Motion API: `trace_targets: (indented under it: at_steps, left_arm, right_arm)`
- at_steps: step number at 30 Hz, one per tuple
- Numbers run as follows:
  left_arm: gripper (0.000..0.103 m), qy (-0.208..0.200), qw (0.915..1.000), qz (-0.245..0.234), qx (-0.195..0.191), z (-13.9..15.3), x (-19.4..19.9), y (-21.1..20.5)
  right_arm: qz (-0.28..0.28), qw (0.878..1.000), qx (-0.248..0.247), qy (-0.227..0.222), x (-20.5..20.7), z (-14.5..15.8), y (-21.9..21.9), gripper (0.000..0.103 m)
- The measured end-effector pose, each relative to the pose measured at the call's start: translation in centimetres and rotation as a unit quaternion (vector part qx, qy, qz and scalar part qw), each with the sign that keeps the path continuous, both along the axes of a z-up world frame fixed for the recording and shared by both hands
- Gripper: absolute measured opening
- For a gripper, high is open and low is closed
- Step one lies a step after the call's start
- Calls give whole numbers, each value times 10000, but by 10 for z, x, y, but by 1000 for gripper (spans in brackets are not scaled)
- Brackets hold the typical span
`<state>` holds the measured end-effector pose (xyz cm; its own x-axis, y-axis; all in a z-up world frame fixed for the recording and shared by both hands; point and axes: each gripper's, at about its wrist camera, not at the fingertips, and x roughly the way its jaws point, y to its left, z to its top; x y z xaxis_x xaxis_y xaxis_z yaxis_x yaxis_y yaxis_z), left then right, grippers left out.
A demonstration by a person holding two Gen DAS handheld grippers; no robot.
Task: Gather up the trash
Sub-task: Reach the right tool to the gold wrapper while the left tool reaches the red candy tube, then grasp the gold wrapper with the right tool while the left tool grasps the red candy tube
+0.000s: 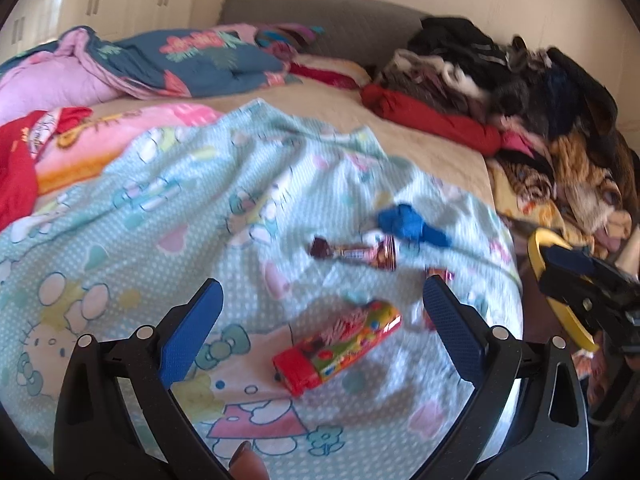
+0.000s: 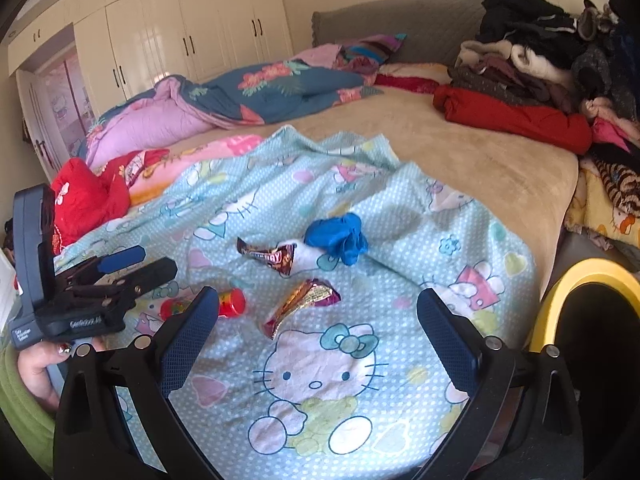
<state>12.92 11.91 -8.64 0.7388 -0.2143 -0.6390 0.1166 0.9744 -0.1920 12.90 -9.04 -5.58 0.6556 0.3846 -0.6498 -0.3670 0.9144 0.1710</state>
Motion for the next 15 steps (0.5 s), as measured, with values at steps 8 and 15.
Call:
trace_targets:
  at_steps: [8, 15]
  left_arm:
    - [80, 380, 9972, -575, 304, -21, 8, -19]
    - [68, 891, 9914, -680, 673, -50, 12, -29]
  right_arm:
    - [-35, 9981, 215, 577, 29, -23, 8, 96]
    - [13, 9944, 323, 1007, 49, -45, 23, 95]
